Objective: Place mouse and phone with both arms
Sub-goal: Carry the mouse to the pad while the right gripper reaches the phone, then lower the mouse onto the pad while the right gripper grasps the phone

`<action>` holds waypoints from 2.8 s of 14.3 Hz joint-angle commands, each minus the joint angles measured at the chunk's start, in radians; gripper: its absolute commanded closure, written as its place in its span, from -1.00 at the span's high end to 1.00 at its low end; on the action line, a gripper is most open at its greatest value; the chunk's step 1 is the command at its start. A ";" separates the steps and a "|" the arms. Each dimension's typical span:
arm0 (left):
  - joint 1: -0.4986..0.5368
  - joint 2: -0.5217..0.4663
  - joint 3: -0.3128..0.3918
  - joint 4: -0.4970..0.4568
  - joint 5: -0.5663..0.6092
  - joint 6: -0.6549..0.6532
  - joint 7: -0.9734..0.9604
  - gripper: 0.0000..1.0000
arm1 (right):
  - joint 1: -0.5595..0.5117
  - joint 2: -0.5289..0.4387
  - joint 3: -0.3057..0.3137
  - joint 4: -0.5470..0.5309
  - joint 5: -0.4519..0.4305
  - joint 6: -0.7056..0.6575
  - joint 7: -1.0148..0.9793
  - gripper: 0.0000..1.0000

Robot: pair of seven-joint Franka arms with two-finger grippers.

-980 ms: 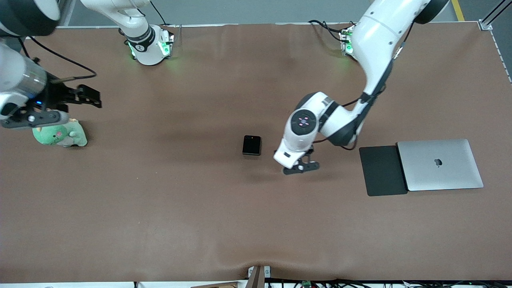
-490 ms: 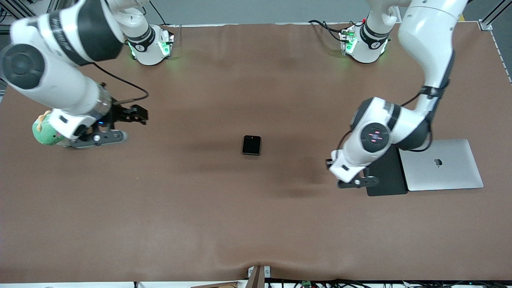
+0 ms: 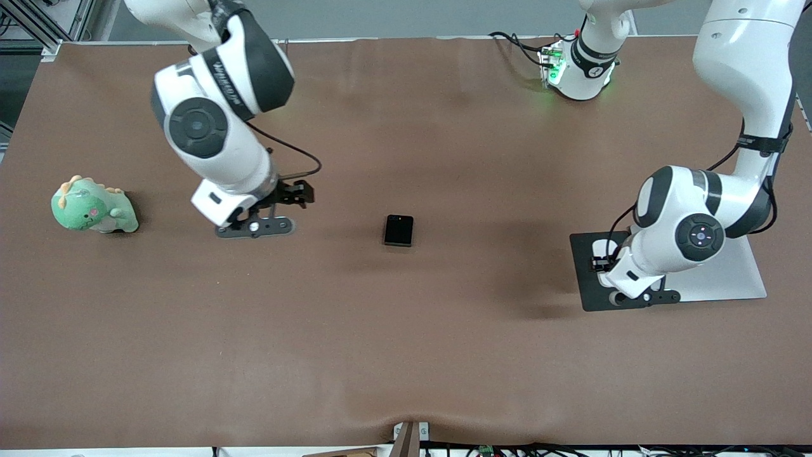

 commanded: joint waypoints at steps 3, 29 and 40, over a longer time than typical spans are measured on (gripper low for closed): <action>0.069 0.022 -0.009 -0.090 0.019 0.141 0.016 0.11 | 0.101 0.133 -0.009 0.027 0.002 0.181 0.142 1.00; 0.103 0.061 -0.011 -0.093 0.041 0.262 0.020 1.00 | 0.289 0.549 -0.008 0.122 0.003 0.582 0.555 1.00; 0.103 -0.154 -0.113 0.344 0.024 -0.444 0.035 1.00 | 0.303 0.561 -0.014 0.101 -0.015 0.591 0.563 -0.99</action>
